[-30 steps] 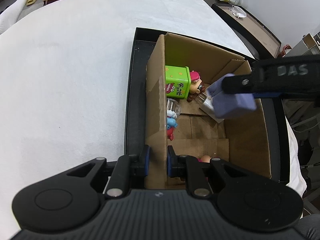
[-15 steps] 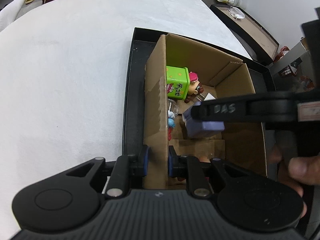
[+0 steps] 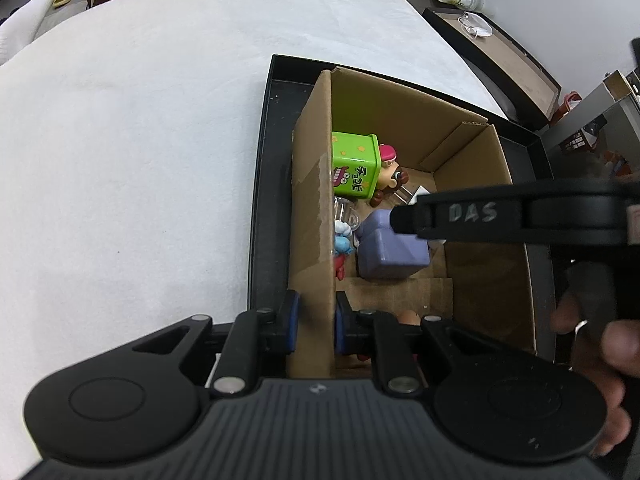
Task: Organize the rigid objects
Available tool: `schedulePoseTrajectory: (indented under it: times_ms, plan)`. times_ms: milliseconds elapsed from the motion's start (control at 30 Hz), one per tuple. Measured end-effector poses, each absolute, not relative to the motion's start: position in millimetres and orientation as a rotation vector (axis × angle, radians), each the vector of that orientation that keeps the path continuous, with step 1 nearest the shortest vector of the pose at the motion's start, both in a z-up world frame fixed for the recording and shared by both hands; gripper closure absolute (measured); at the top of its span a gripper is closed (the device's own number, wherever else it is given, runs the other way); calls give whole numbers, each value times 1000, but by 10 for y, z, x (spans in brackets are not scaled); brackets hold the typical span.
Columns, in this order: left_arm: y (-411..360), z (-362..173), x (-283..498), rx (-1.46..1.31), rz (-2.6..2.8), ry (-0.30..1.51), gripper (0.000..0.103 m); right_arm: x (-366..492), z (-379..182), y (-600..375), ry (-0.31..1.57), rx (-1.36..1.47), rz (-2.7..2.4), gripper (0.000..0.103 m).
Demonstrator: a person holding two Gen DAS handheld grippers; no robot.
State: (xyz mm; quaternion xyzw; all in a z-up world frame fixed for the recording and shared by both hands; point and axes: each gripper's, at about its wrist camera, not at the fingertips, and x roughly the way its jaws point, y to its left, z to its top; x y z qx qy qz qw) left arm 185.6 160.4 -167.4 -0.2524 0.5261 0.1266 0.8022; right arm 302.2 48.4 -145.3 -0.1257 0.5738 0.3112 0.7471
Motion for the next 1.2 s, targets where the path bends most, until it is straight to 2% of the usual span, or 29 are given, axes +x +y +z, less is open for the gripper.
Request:
schedulePoseTrajectory:
  times_ms: [200,333,467,567,767,1033,1200]
  plan:
    - [1574,-1582,1862,-518,287,1116,88,3042,-1261,413,1219,-254,704,57]
    - [1535,-1539,1851,-500,291,1112,88,3033,-1131,317,1181,-235,711,40]
    - [1507,-1561,1854,-483,302,1127,88,3015,-1014,188,1157,-216,713,36]
    - [1480,-1557,1847,-473,307,1128,88,2991,-940,56,1132,-201,717,27]
    - [1406,-1477,1829,-452,312,1118,87,2985,-860,-197,1103,-184,697,22]
    - [1326,-1233,1750,-425,319,1082,85,2981,-807,-498,1083,-136,652,8]
    - [1312,-1084,1705,-424,328,1079,83,2977,-775,-686,1075,-100,613,3]
